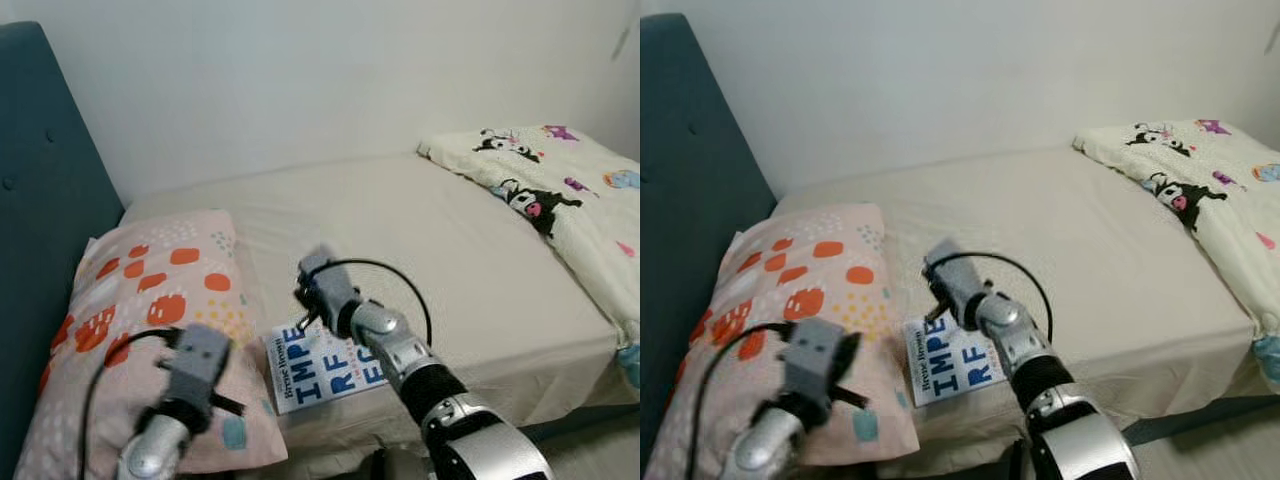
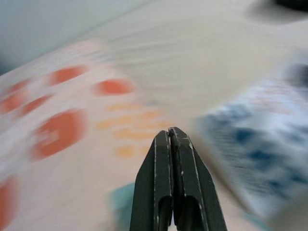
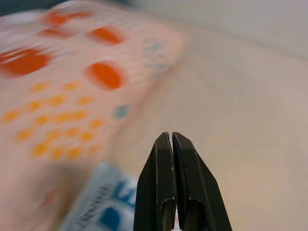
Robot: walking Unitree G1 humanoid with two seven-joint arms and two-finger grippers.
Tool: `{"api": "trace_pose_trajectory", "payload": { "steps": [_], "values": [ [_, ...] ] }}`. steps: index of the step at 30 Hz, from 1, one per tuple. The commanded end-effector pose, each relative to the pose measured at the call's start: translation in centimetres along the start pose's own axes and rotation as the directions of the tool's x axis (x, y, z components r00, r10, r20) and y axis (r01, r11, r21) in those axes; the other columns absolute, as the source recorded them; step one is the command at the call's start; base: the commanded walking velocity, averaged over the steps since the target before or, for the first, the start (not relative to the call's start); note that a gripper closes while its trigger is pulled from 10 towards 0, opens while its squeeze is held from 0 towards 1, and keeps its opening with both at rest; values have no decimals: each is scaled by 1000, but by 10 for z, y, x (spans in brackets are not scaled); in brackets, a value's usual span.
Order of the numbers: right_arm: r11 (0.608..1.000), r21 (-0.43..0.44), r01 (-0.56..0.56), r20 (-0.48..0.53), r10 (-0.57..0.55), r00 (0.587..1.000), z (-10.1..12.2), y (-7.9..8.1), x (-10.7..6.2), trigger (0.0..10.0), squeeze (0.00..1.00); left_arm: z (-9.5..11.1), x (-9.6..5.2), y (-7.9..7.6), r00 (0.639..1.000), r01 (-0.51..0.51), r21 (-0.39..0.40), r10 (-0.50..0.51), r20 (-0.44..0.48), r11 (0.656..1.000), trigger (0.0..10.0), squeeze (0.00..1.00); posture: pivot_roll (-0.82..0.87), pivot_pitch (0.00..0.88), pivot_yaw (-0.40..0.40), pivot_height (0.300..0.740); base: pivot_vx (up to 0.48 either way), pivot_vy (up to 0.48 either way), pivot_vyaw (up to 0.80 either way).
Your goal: Clean up the room
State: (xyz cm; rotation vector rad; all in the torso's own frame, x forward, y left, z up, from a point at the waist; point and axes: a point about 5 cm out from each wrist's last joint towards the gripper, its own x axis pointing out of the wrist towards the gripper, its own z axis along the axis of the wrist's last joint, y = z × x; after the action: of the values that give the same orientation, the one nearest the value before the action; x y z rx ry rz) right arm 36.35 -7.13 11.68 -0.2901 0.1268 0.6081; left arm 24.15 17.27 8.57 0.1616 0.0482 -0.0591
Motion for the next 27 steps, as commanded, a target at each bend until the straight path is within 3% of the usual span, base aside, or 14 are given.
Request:
{"api": "trace_pose_trajectory", "payload": {
  "steps": [1, 4, 9, 10, 14, 18, 24, 25, 27],
  "values": [
    [997, 11, 83, 21, -83, 996, -14, 2, -7, 10000, 0, -9, 1, 5, 994, -97, -32, 95, -50, 995, 10000, 0, -54, 0, -2, 580, 0, 0, 0],
    [982, 58, 178, 53, -181, 982, -41, 10, -28, 10000, 0, -17, 3, 4, 980, -185, -101, 176, -92, 978, 10000, 0, -60, 0, 6, 580, 0, 0, 0],
    [979, 85, 185, 58, -191, 980, -44, 11, -33, 10000, 0, -18, 2, 3, 978, -195, -114, 184, -101, 974, 10000, 0, -61, 0, 6, 580, 0, 0, 0],
    [971, 158, 181, 62, -193, 979, -53, 16, -42, 10000, 0, -22, 1, 5, 968, -236, -146, 219, -125, 961, 10000, 0, -65, 0, 10, 580, 0, 0, 0],
    [963, 212, 164, 47, -178, 983, -62, 22, -50, 10000, 0, -22, 2, 6, 964, -251, -167, 230, -134, 954, 10000, 0, -64, 0, 10, 580, 0, 0, 0],
    [961, 222, 166, 43, -180, 983, -66, 24, -55, 10000, 0, -20, 6, 5, 964, -254, -173, 235, -125, 952, 10000, 0, -60, 0, 9, 580, 0, 0, 0],
    [964, 211, 163, 86, -185, 979, -59, 27, -57, 10000, 0, -6, 20, -13, 988, -148, -127, 141, -58, 981, 10000, 0, -66, 0, 13, 580, 0, 0, 0],
    [966, 203, 160, 102, -184, 978, -56, 27, -58, 10000, 0, 2, 26, -26, 997, -76, -117, 73, -27, 990, 10000, 0, -70, 0, 13, 590, 0, 0, 0],
    [966, 203, 160, 102, -184, 978, -56, 27, -58, 10000, 0, 2, 26, -26, 997, -76, -117, 73, -27, 990, 10000, 0, -70, 0, 13, 590, 0, 0, 0]
  ]
}}
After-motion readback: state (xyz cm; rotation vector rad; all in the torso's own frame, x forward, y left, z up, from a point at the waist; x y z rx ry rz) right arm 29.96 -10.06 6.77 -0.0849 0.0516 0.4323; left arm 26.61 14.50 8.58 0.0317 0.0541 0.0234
